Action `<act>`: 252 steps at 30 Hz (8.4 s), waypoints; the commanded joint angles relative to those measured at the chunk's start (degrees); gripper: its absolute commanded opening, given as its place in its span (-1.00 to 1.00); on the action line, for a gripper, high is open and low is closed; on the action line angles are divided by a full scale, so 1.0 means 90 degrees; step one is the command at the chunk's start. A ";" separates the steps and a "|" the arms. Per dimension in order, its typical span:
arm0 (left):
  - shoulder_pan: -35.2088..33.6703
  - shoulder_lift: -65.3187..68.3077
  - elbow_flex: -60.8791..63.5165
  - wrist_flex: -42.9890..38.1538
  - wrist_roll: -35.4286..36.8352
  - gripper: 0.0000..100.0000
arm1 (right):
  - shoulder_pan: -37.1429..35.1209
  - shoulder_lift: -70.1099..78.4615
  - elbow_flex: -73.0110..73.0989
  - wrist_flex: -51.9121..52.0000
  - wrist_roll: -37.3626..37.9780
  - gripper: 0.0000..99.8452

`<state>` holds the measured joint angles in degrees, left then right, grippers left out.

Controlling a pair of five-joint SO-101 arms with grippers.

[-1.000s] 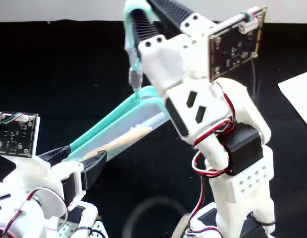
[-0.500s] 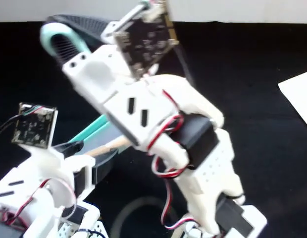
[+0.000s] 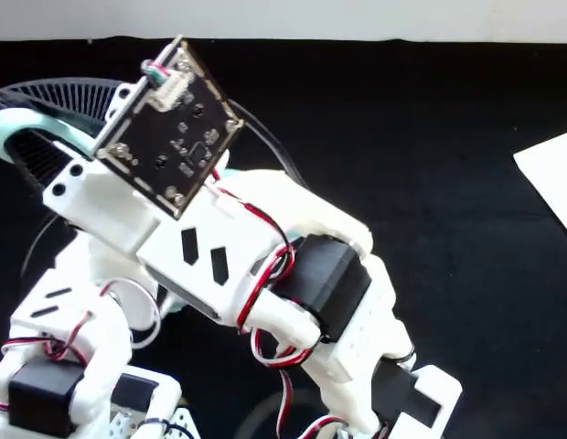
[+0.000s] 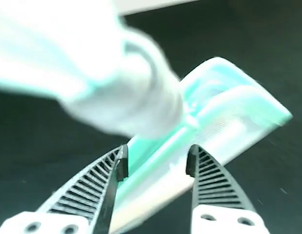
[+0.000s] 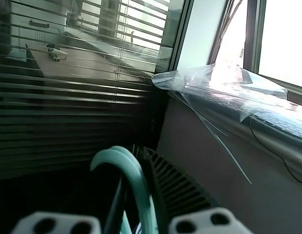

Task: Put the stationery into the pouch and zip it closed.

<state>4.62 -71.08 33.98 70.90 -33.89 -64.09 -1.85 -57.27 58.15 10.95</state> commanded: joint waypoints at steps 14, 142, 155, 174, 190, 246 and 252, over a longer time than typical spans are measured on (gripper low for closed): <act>-0.0151 0.0005 0.1529 -0.0762 -0.1026 -0.79 | 0.0366 -0.0005 -0.0806 0.0044 0.0059 -0.99; 0.0269 -0.1304 -0.0249 0.0293 -0.0068 -0.61 | 0.0737 -0.0054 -0.1470 -0.0210 0.0078 -0.99; 0.0562 -0.0991 0.0005 0.0293 -0.0244 -0.62 | 0.0669 -0.0054 -0.1480 -0.0093 0.0078 -0.99; -0.0308 -0.1001 -0.1519 0.0635 -0.0244 -0.99 | 0.1988 -0.0054 -0.1421 0.1314 0.0049 -0.99; -0.0581 -0.1001 -0.2906 0.2872 0.0107 -0.99 | 0.5328 0.0054 -0.1079 0.1626 0.0029 -0.99; 0.0562 -0.0659 0.2652 -0.1221 0.0879 -0.71 | 0.5084 0.2115 -0.1705 0.4742 -0.1612 -0.43; 0.0601 -0.0611 0.3902 -0.1700 0.0879 -0.66 | 0.4303 0.2046 -0.1695 0.4781 -0.1709 -0.44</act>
<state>9.54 -76.88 65.10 58.95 -26.15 -21.80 19.60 -70.81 100.18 -3.74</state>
